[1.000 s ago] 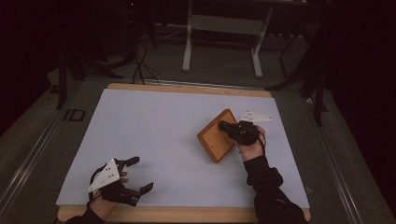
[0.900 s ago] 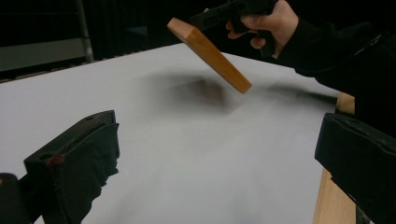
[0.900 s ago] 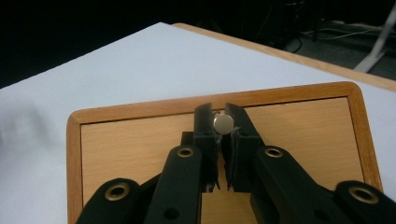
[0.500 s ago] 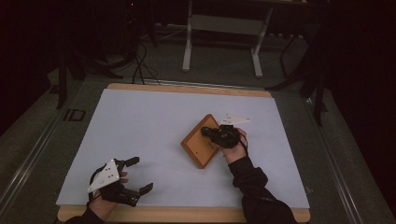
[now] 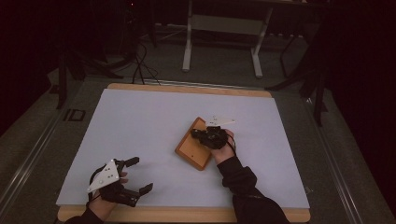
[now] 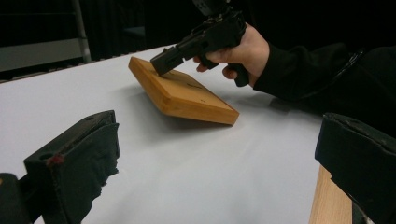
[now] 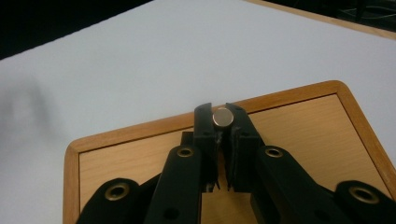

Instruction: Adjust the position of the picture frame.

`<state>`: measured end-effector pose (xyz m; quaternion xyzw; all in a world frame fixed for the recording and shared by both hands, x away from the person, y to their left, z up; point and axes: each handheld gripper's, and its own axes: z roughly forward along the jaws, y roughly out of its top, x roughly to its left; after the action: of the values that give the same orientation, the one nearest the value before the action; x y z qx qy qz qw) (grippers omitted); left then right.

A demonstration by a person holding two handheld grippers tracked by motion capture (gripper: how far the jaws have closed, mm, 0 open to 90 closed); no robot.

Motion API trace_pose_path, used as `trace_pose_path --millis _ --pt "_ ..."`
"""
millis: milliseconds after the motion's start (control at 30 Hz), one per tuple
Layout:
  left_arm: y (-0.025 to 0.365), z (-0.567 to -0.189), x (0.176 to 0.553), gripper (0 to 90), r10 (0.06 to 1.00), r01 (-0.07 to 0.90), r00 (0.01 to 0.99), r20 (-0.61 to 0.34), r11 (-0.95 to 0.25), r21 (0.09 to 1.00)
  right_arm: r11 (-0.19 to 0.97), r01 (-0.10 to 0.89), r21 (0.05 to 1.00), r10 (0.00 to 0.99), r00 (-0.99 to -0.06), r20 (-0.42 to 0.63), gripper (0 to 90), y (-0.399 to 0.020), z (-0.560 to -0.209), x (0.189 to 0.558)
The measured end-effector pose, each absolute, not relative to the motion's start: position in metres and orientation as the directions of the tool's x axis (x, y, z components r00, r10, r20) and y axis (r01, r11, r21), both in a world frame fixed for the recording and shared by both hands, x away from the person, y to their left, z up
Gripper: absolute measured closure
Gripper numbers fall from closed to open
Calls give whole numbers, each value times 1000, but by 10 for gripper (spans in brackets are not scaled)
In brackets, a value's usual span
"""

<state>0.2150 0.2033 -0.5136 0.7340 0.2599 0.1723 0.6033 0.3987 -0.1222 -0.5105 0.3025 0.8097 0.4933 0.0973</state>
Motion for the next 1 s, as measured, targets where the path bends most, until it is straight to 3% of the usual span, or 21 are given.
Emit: trace_pose_path --millis 533,1000 --pt "203 -514 215 1 586 173 808 -57 -144 974 400 398 826 583 -806 106 837 -101 -534 398" --pt "203 -514 215 1 588 175 807 -58 -144 974 385 407 828 574 -808 131 813 -103 -536 400"
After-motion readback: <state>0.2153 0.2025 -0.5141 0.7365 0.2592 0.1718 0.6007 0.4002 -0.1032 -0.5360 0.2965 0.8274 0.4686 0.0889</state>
